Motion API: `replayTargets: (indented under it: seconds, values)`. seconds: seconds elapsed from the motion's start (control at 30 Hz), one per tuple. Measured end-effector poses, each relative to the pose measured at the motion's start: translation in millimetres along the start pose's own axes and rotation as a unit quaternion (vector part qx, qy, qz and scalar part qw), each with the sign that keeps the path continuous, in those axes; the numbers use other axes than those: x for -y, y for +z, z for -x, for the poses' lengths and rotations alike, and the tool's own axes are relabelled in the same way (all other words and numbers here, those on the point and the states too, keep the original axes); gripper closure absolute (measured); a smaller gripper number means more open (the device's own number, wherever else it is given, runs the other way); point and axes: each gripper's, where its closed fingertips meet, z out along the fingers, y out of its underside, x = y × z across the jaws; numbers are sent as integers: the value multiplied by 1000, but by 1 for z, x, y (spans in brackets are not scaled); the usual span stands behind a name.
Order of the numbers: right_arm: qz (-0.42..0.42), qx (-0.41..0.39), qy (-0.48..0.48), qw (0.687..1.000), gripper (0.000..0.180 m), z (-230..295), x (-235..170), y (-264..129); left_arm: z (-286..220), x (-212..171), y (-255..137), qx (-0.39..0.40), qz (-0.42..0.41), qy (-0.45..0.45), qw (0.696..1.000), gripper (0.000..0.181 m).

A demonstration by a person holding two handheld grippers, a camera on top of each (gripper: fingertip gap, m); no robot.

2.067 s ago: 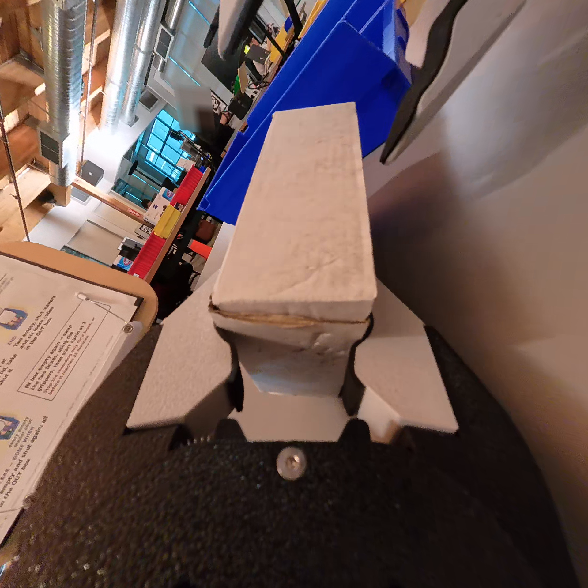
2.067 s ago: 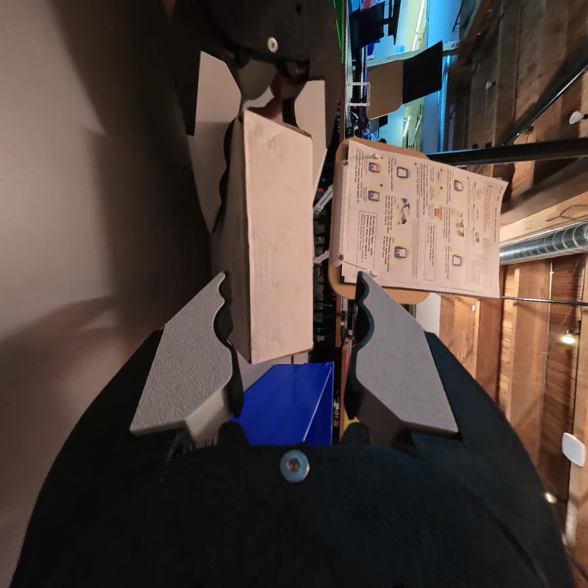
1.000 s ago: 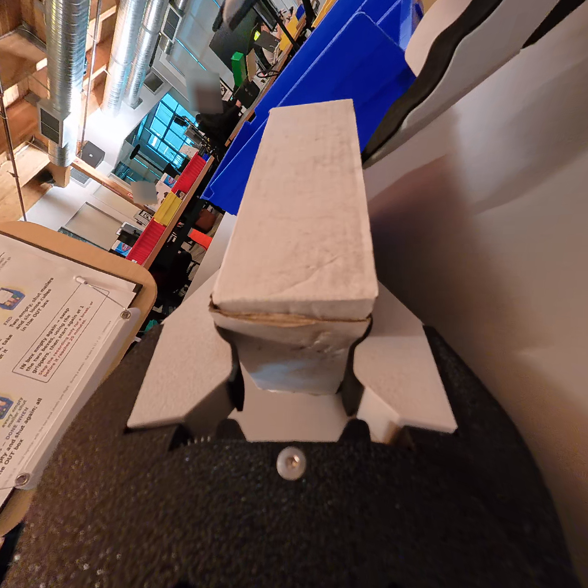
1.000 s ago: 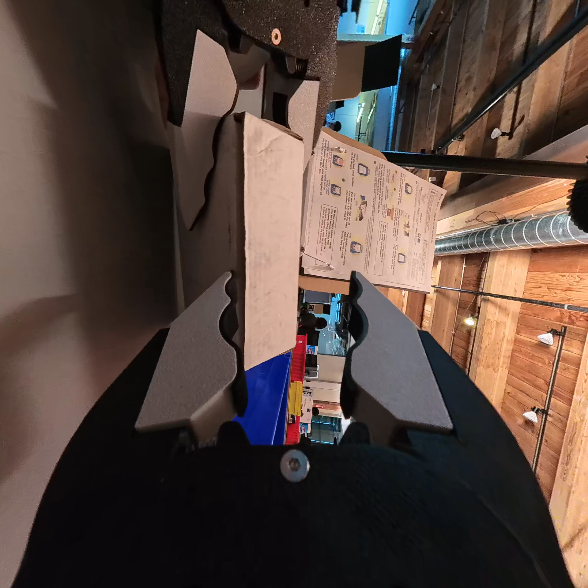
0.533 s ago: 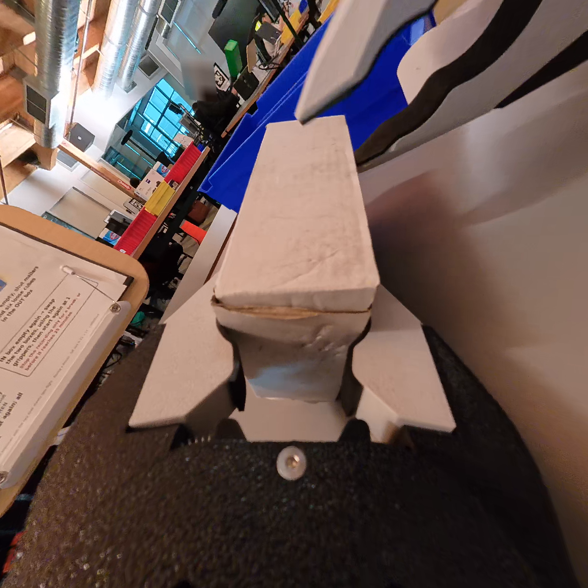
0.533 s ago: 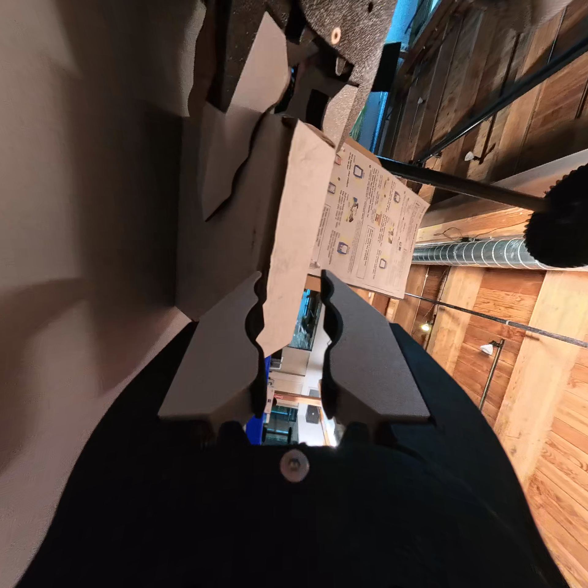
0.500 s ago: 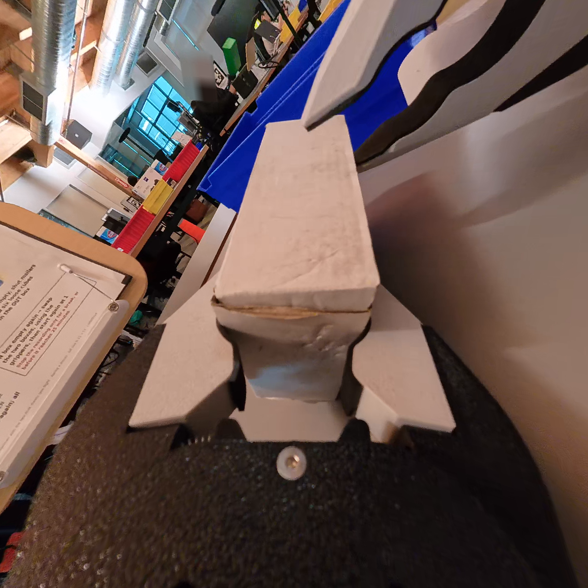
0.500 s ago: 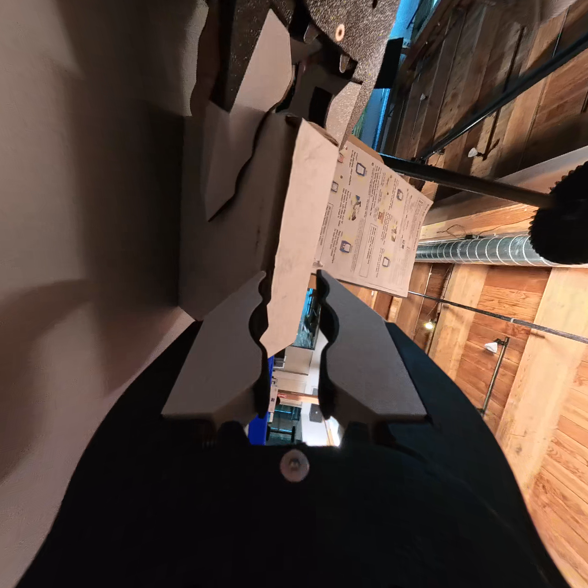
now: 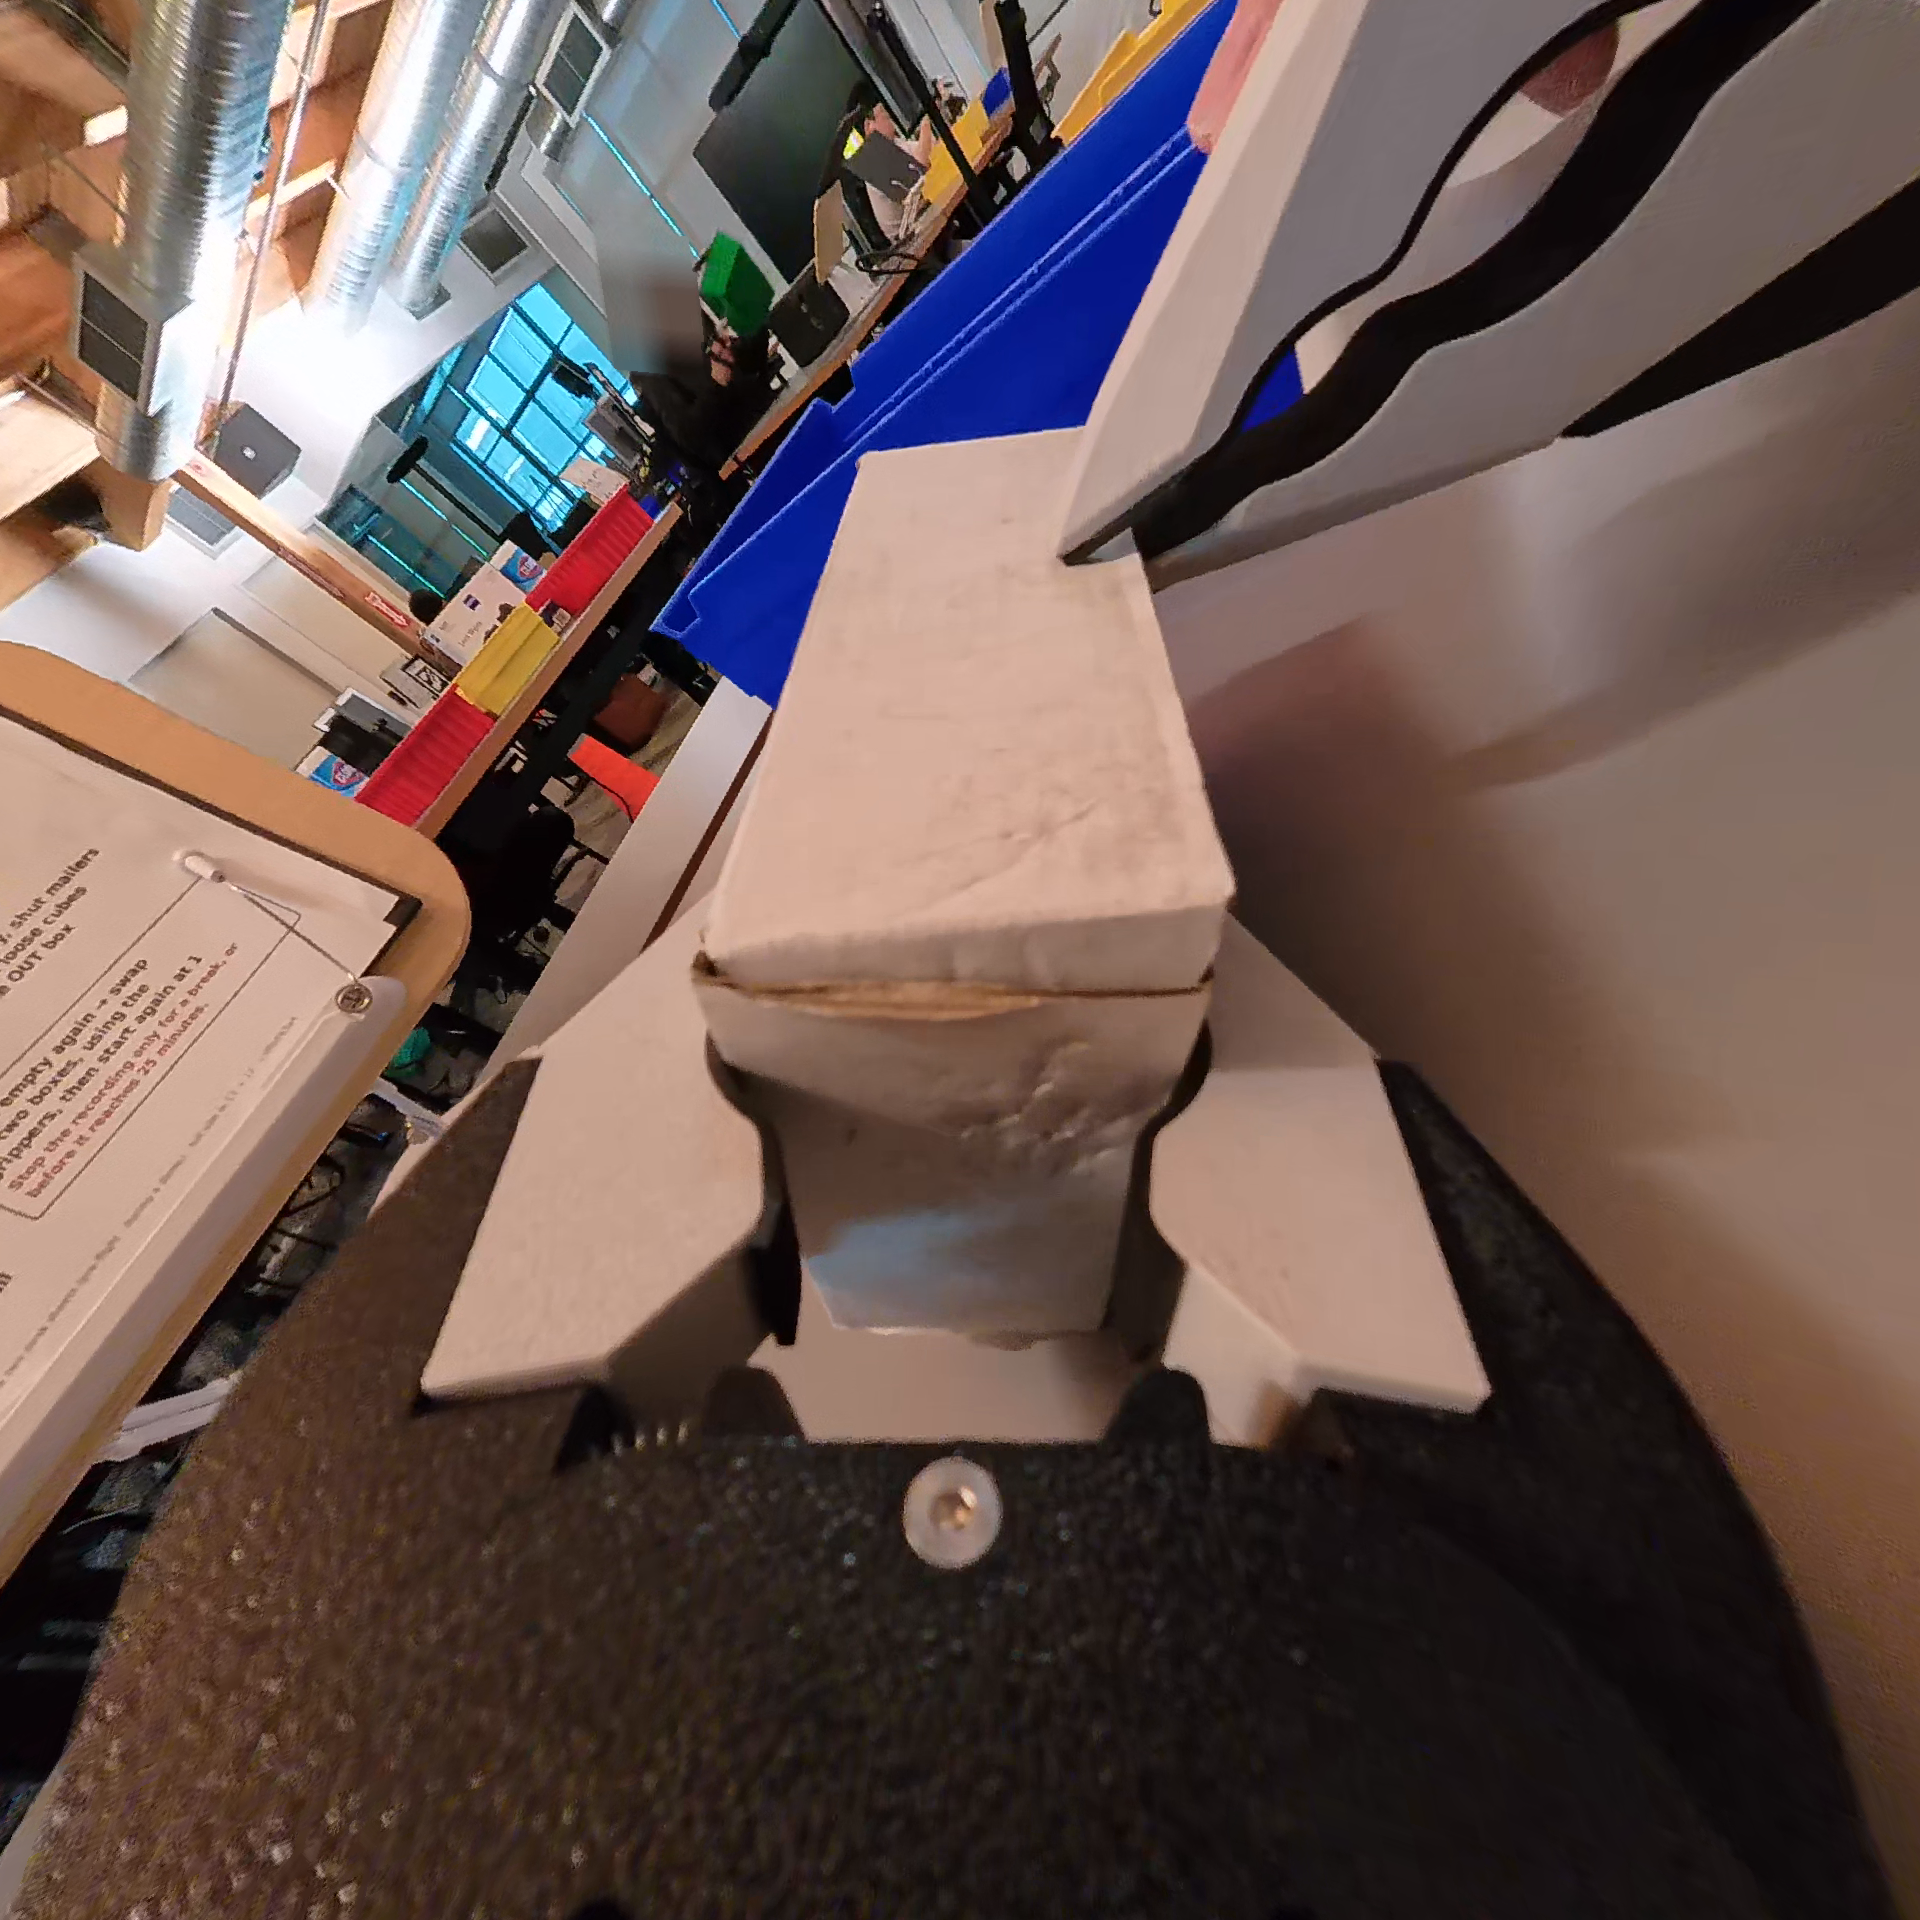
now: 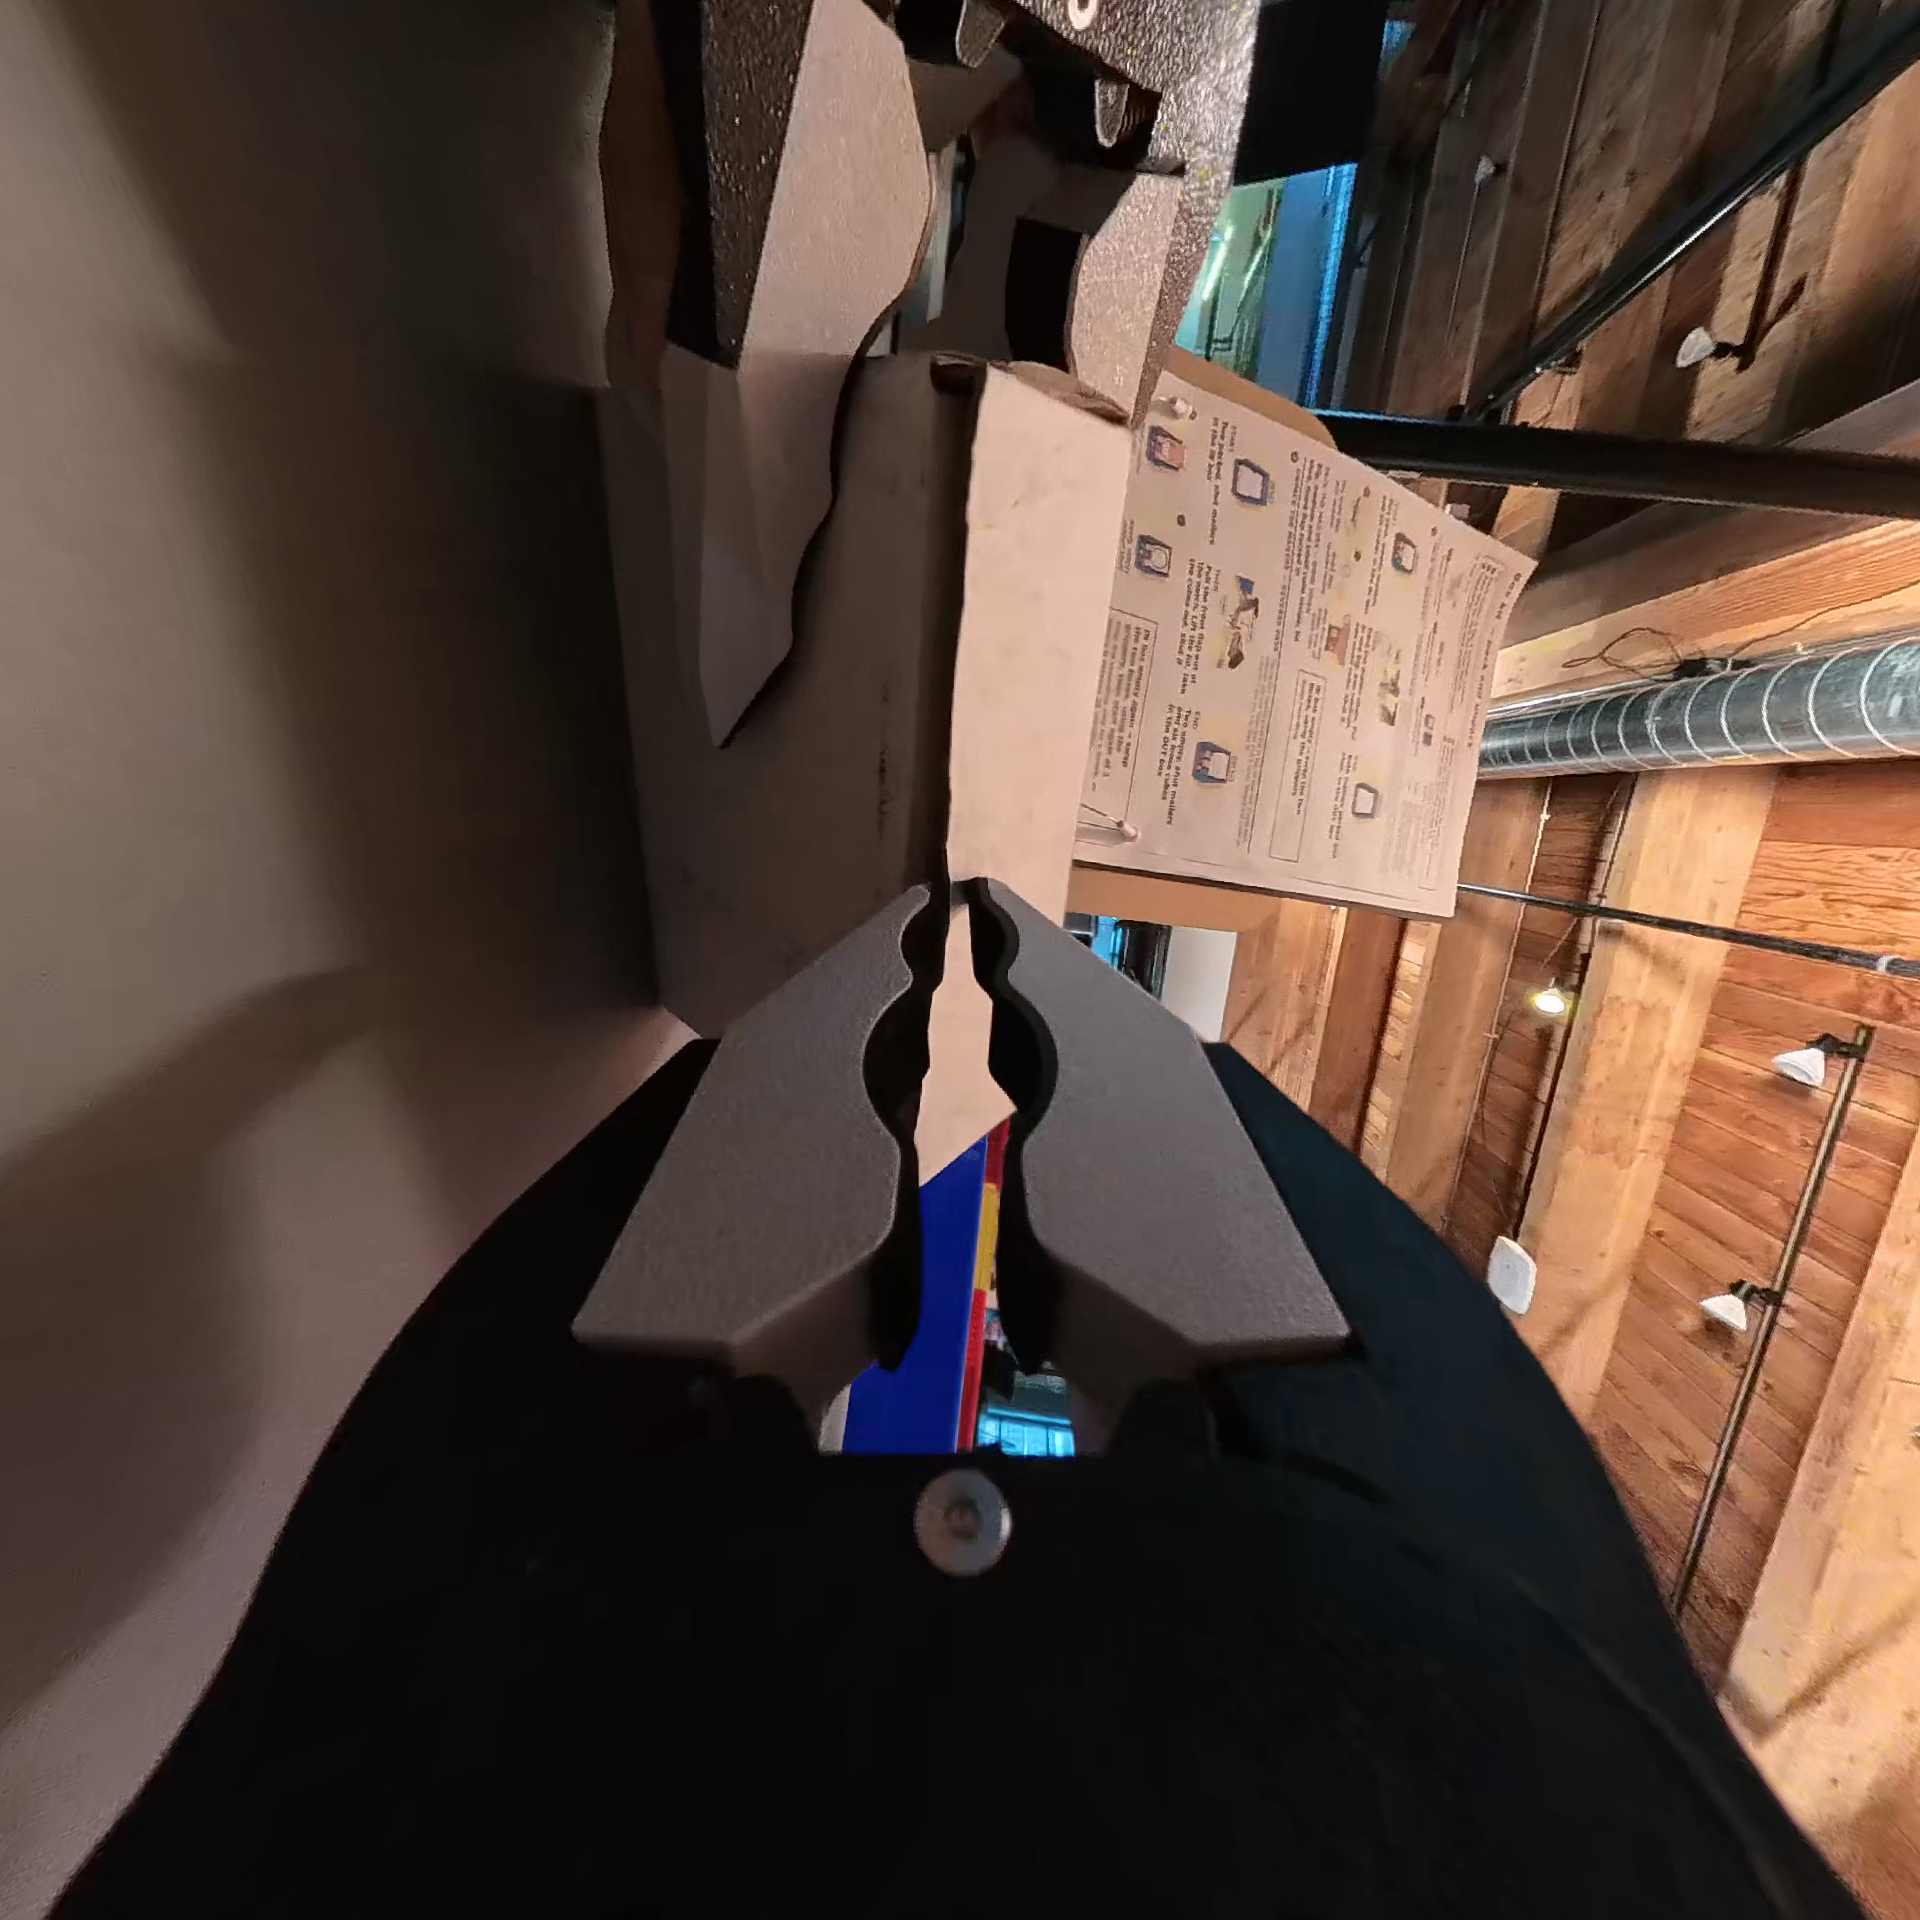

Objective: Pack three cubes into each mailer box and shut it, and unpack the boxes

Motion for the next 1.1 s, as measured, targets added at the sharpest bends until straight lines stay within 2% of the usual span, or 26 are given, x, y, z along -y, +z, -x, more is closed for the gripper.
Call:
replayTargets:
  seconds: [0.1,0.23,0.4,0.53,0.6,0.83,0.93,1.1]
  values:
    - [-1,-2,5,1000,177,-1,2,1,1,3,-3,12,-8,6,1000,107]
    - [-16,-8,17,1000,178,-3,12,2,9,24,-13,39,-59,-14,997,102]
    - [-20,-14,34,999,178,-6,14,3,12,14,-16,34,-41,-39,998,101]
    - [-29,-14,37,999,179,-8,16,2,10,4,-12,9,-15,-69,997,91]
    - [-29,-16,41,999,178,-8,14,2,5,4,-8,-15,-13,-71,997,99]
    - [-22,-24,10,999,178,-8,9,4,5,2,-1,-35,-13,-78,996,102]
    - [-16,-69,-15,997,163,-17,11,5,7,1,-1,-40,-12,-87,995,104]
    - [-21,-70,-41,996,171,-15,12,10,7,0,-1,-42,-11,-86,995,106]
